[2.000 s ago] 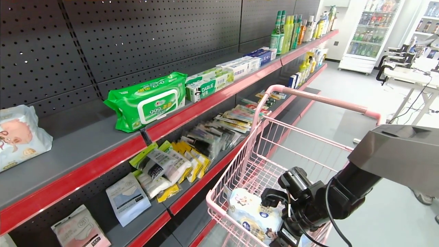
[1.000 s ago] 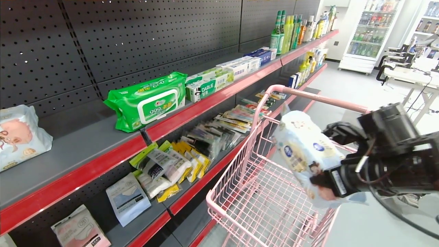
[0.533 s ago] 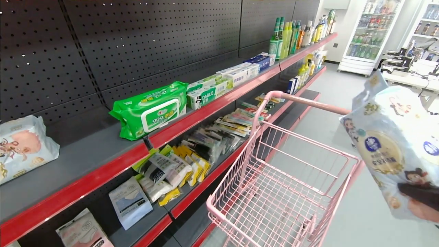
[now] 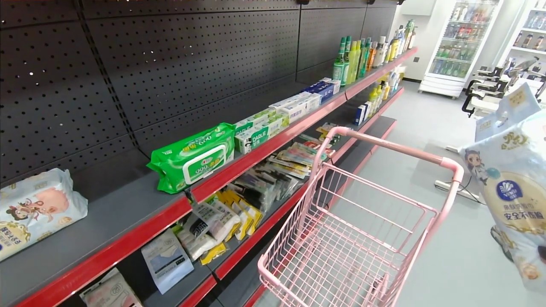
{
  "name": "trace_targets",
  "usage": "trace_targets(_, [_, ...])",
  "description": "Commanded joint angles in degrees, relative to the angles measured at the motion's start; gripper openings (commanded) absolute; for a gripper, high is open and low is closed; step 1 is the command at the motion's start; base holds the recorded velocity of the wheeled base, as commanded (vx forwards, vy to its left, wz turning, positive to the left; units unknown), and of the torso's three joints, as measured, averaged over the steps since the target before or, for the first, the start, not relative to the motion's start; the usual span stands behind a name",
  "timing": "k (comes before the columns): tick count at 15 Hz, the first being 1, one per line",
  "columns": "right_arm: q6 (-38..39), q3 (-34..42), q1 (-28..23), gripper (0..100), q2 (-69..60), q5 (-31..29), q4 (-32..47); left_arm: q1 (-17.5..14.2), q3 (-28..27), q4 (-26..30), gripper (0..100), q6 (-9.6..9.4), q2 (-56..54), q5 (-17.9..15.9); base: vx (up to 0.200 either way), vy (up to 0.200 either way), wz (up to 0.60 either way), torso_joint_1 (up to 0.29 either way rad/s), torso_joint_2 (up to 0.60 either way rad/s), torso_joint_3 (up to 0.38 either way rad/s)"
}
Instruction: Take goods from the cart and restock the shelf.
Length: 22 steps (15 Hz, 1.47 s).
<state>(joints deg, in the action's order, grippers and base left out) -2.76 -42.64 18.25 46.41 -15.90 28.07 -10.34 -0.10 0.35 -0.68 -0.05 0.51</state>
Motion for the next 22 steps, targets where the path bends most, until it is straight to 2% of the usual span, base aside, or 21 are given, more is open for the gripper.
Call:
trace_targets(1, [-0.5,-0.07,-0.06,0,0.08,-0.01,-0.13,-0.03,0.01,0.0,100,-0.02,0.05,0.02,0.0,0.0,0.0,0.159,-0.37,-0.217])
trace_targets(15, [-0.67,0.02,0.12,0,2.98,3.06,-0.57,-0.03,0.01,0.0,100,-0.02,0.05,-0.07,0.0,0.0,0.0,0.157,-0.35,-0.195])
trace_targets(22, [-0.85,0.46,-0.76,0,4.13,3.33,-0.57,-0.03,0.01,0.0,100,-0.02,0.05,-0.07,0.0,0.0,0.09,0.066,-0.14,-0.073])
